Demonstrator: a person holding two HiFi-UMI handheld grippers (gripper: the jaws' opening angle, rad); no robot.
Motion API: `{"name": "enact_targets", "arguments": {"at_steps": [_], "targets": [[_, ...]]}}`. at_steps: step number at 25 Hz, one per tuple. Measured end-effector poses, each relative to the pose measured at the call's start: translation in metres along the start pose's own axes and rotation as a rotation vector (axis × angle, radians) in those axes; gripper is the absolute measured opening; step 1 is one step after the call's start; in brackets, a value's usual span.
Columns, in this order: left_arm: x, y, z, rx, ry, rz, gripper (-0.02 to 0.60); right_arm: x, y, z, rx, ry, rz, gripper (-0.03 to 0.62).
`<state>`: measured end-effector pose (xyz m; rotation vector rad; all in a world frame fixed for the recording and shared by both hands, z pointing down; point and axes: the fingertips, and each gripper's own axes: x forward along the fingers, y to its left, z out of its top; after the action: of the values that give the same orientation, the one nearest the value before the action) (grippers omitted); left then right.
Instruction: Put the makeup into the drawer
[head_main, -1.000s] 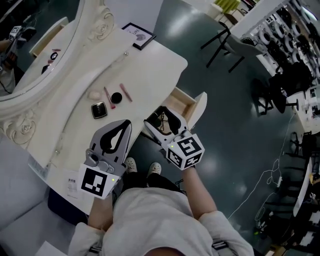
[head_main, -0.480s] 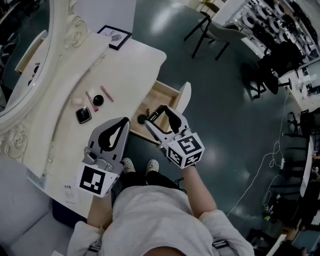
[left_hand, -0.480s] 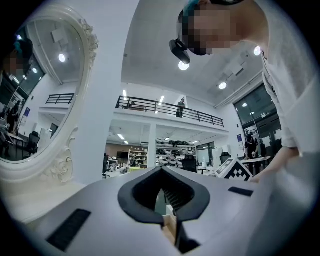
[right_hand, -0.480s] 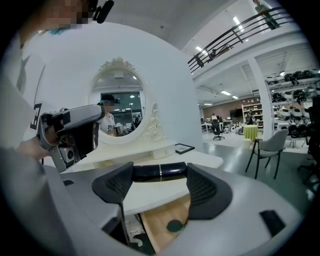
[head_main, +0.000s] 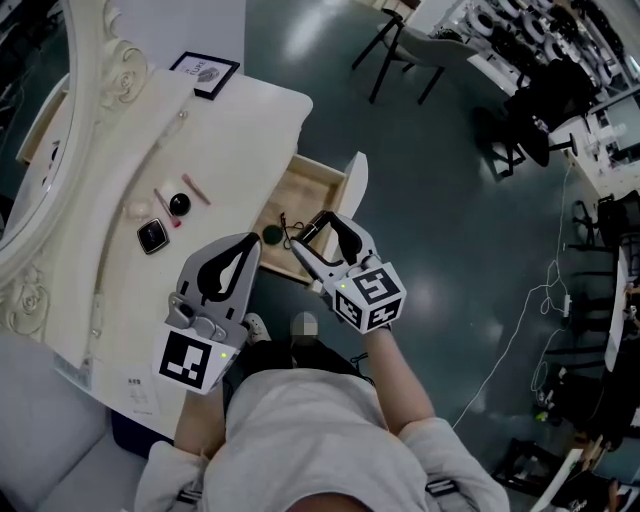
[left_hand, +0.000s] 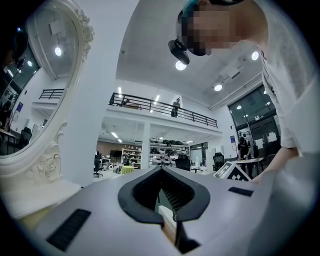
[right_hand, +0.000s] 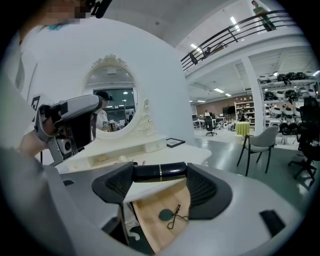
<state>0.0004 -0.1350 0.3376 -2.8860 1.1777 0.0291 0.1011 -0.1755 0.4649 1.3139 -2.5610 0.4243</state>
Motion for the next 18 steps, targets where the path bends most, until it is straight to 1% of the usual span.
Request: {"name": "enact_targets", "arguments": {"at_steps": [9, 18], "targets": [[0.006, -0.001, -0.01, -0.015, 0.026, -0.018, 0.012, 0.003, -0.01, -0.039, 0.033, 0.088, -0.02, 0.314], [0.008, 0.004, -0.018, -0.018, 0.037, -0.017, 0.012, 0.019, -0.021, -0.078, -0.005, 0.217, -0.012, 0.314]]}}
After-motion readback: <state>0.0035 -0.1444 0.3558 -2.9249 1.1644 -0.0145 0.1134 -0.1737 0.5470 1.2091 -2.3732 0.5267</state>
